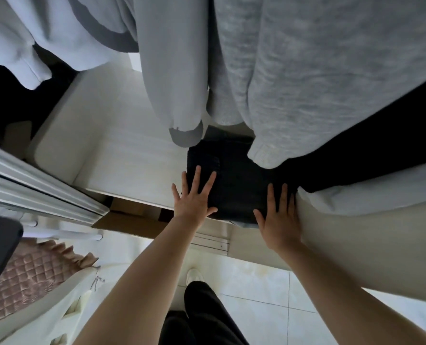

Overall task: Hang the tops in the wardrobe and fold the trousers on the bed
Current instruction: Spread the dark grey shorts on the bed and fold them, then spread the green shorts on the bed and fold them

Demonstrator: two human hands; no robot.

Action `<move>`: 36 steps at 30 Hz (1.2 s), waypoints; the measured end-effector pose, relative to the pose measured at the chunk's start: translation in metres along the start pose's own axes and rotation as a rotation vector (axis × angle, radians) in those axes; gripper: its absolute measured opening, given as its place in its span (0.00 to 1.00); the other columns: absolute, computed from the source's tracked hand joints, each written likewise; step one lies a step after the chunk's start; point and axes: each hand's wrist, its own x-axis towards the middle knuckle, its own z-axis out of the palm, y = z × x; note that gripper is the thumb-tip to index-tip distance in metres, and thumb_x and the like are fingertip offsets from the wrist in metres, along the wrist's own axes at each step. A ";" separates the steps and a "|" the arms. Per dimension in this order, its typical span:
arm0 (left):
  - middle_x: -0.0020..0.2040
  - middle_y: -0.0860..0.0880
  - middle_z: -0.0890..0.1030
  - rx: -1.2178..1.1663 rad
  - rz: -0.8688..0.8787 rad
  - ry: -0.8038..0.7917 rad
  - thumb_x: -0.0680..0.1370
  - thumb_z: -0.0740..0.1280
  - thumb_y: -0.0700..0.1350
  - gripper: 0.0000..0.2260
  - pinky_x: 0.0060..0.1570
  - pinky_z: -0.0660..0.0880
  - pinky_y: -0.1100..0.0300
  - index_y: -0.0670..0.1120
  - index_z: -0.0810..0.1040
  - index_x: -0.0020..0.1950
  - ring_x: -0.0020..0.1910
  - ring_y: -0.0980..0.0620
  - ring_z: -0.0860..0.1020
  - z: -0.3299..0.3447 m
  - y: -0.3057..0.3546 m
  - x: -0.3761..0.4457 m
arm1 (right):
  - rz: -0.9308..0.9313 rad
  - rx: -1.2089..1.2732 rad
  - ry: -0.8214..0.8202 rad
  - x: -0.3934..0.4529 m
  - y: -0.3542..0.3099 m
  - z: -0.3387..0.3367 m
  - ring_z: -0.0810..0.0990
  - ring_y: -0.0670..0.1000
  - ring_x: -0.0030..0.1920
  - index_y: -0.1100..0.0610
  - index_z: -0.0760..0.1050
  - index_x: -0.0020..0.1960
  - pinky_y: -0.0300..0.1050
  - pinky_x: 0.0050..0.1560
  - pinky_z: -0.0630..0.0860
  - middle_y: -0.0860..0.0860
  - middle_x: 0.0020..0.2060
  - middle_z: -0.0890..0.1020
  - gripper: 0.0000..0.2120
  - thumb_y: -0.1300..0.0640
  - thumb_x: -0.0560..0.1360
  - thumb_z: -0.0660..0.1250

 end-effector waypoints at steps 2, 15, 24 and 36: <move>0.77 0.49 0.29 0.015 -0.018 -0.005 0.77 0.63 0.64 0.44 0.72 0.42 0.33 0.61 0.30 0.76 0.77 0.37 0.35 0.002 0.001 0.003 | 0.015 0.015 -0.011 0.002 -0.002 0.004 0.67 0.70 0.67 0.56 0.57 0.77 0.60 0.68 0.65 0.66 0.73 0.61 0.36 0.38 0.75 0.50; 0.81 0.50 0.46 -0.150 0.044 0.078 0.82 0.61 0.47 0.31 0.75 0.58 0.46 0.51 0.48 0.80 0.79 0.44 0.47 -0.010 -0.014 -0.104 | -0.052 0.153 -0.014 -0.072 -0.033 -0.045 0.56 0.66 0.74 0.61 0.58 0.75 0.61 0.73 0.58 0.62 0.73 0.63 0.30 0.52 0.78 0.62; 0.65 0.53 0.78 -0.662 -0.404 0.477 0.82 0.60 0.45 0.17 0.62 0.70 0.57 0.50 0.71 0.72 0.65 0.51 0.74 -0.011 -0.056 -0.276 | -0.434 0.573 -0.178 -0.199 -0.118 -0.097 0.69 0.50 0.67 0.57 0.61 0.73 0.41 0.66 0.69 0.53 0.67 0.71 0.22 0.50 0.82 0.54; 0.43 0.55 0.82 -0.965 -0.991 0.834 0.80 0.61 0.45 0.09 0.41 0.75 0.62 0.52 0.77 0.58 0.42 0.57 0.79 0.051 -0.029 -0.447 | -1.037 0.487 -0.587 -0.287 -0.158 -0.124 0.70 0.39 0.57 0.45 0.62 0.70 0.31 0.53 0.65 0.41 0.64 0.72 0.18 0.45 0.82 0.51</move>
